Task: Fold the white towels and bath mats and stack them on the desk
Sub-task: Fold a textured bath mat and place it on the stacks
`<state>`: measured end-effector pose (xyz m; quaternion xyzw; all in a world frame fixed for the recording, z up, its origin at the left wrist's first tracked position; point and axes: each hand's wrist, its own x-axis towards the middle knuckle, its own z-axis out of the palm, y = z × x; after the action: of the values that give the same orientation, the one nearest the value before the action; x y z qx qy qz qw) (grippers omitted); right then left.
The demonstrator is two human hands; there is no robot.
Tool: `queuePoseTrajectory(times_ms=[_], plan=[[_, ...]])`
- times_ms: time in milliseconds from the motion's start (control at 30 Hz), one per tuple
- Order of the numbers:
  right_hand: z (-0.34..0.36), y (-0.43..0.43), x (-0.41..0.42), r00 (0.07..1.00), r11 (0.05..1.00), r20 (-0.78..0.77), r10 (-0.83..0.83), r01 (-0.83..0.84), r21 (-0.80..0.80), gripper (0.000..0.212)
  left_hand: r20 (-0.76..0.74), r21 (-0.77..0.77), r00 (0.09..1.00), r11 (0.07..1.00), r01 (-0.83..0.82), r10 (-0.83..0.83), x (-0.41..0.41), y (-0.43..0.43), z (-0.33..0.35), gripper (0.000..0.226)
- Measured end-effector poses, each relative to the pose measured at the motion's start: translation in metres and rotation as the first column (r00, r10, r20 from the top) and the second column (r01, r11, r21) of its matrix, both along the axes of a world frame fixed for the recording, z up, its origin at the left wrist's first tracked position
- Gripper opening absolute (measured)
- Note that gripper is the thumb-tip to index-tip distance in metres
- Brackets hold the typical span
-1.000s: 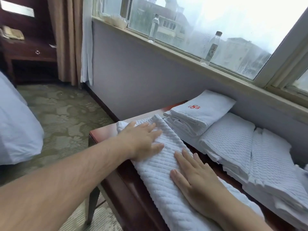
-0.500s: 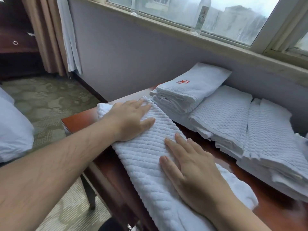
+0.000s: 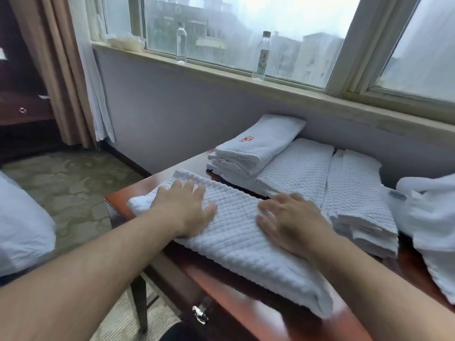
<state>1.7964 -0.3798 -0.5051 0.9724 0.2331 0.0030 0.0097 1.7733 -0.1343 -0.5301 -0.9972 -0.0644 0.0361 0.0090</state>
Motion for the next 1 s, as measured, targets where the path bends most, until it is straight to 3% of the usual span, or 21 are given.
queuePoseTrajectory(times_ms=[67,133,200,267,333,400,467,533,600,633,667,733,833,933,1000], plan=[[0.002,-0.019,-0.018,0.993,0.993,-0.029,-0.114,0.115,0.025,0.044,0.001,0.121,0.999,0.991,-0.052,0.053,-0.014,-0.018,0.009,0.064],[-0.005,-0.035,-0.041,0.988,0.99,-0.083,-0.133,0.137,0.046,0.053,0.077,0.187,0.997,0.982,0.004,-0.019,-0.017,-0.036,0.018,0.053],[-0.011,-0.044,-0.06,0.987,0.986,-0.077,-0.143,0.149,0.079,0.056,0.157,0.079,0.964,0.976,0.204,-0.215,-0.01,-0.05,0.019,0.054],[-0.015,-0.053,-0.074,0.976,0.962,-0.021,-0.216,0.217,0.167,0.053,0.081,-0.128,0.925,0.916,0.379,-0.371,0.0,-0.064,0.019,0.064],[-0.018,-0.063,-0.087,0.918,0.875,-0.017,-0.396,0.383,0.297,0.06,-0.013,-0.182,0.908,0.894,0.41,-0.419,0.009,-0.076,0.012,0.074],[-0.021,-0.074,-0.097,0.842,0.739,-0.128,-0.524,0.524,0.423,0.075,0.012,-0.122,0.916,0.909,0.399,-0.401,0.013,-0.083,0.0,0.082],[-0.024,-0.082,-0.106,0.804,0.61,-0.238,-0.546,0.576,0.545,0.084,0.077,-0.087,0.925,0.922,0.377,-0.371,0.013,-0.084,-0.008,0.084],[-0.021,-0.089,-0.111,0.757,0.373,-0.428,-0.493,0.629,0.683,0.086,0.113,-0.081,0.937,0.937,0.341,-0.331,0.01,-0.084,-0.01,0.083],[-0.018,-0.093,-0.115,0.712,0.014,-0.683,-0.163,0.694,0.72,0.075,0.13,-0.098,0.954,0.954,0.283,-0.269,0.005,-0.086,-0.012,0.084],[-0.017,-0.093,-0.12,0.704,-0.119,-0.707,0.068,0.709,0.695,0.068,0.135,-0.12,0.964,0.962,0.246,-0.23,0.0,-0.087,-0.014,0.084],[-0.017,-0.091,-0.127,0.712,-0.197,-0.666,0.221,0.702,0.685,0.063,0.139,-0.146,0.972,0.967,0.21,-0.19,-0.006,-0.088,-0.016,0.084],[-0.022,-0.08,-0.137,0.741,-0.291,-0.561,0.369,0.666,0.687,0.064,0.159,-0.19,0.98,0.971,0.147,-0.117,-0.017,-0.088,-0.019,0.082],[-0.03,-0.049,-0.145,0.734,-0.318,-0.555,0.391,0.674,0.667,0.071,0.234,-0.247,0.972,0.966,0.081,-0.022,-0.033,-0.089,-0.022,0.062],[-0.031,-0.023,-0.143,0.759,-0.223,-0.633,0.156,0.651,0.726,0.032,0.295,-0.327,0.954,0.943,0.057,0.045,-0.043,-0.089,-0.022,0.046],[-0.027,-0.016,-0.141,0.801,-0.17,-0.598,0.009,0.591,0.789,0.027,0.269,-0.394,0.96,0.918,0.034,0.08,-0.046,-0.084,-0.019,0.044]])
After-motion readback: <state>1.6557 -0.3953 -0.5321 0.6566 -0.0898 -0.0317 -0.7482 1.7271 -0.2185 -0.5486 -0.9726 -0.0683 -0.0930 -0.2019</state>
